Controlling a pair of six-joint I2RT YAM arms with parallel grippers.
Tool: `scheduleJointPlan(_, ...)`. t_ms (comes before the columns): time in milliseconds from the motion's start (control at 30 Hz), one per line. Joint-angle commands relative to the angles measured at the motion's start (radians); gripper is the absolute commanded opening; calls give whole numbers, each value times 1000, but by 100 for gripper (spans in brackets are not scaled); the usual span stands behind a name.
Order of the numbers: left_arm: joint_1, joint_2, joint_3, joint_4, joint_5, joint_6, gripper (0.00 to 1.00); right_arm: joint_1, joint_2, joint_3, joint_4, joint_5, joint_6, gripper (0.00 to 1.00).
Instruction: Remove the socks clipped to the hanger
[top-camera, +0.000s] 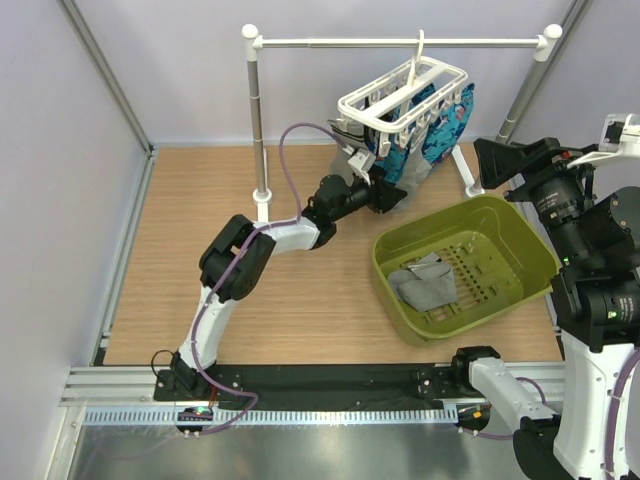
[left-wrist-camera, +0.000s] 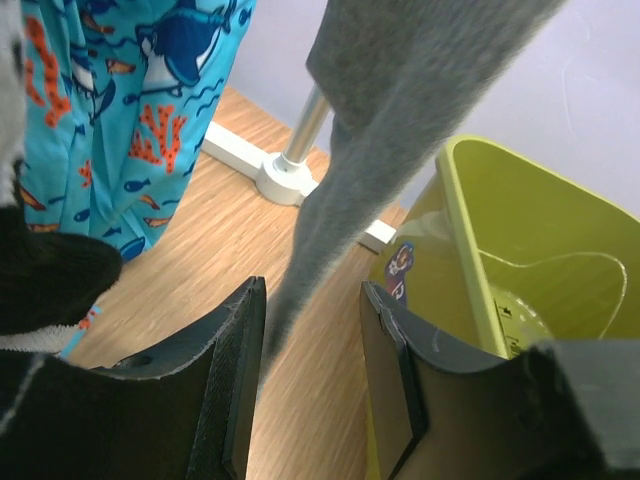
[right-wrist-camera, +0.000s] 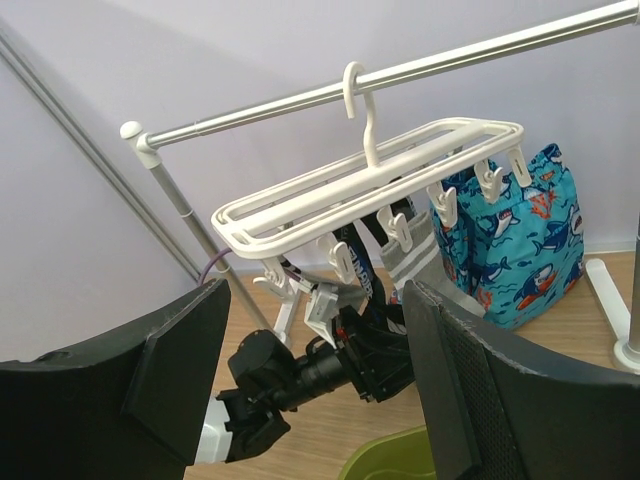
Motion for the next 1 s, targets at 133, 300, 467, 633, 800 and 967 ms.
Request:
scheduleJointPlan(133, 3, 14, 38, 46, -15, -22, 31, 6, -2, 45, 14, -4, -25, 77)
scheduleJointPlan(300, -16, -32, -7, 49, -36, -27, 5, 6, -18, 5, 16, 5, -28, 77)
scheduleJointPlan(467, -42, -134, -110, 47, -96, -16, 0, 6, -15, -51, 7, 62, 0, 77)
scheduleJointPlan(633, -74, -216, -188, 18, -128, -18, 0, 6, 53, -56, -32, 66, 7, 75)
scheduleJointPlan(800, -108, -275, -227, -25, -191, 8, 0, 8, 111, -38, -61, 74, -2, 75)
scheduleJointPlan(967, -134, -316, -235, -68, -222, 24, 0, 6, 106, -61, -40, 76, -13, 75)
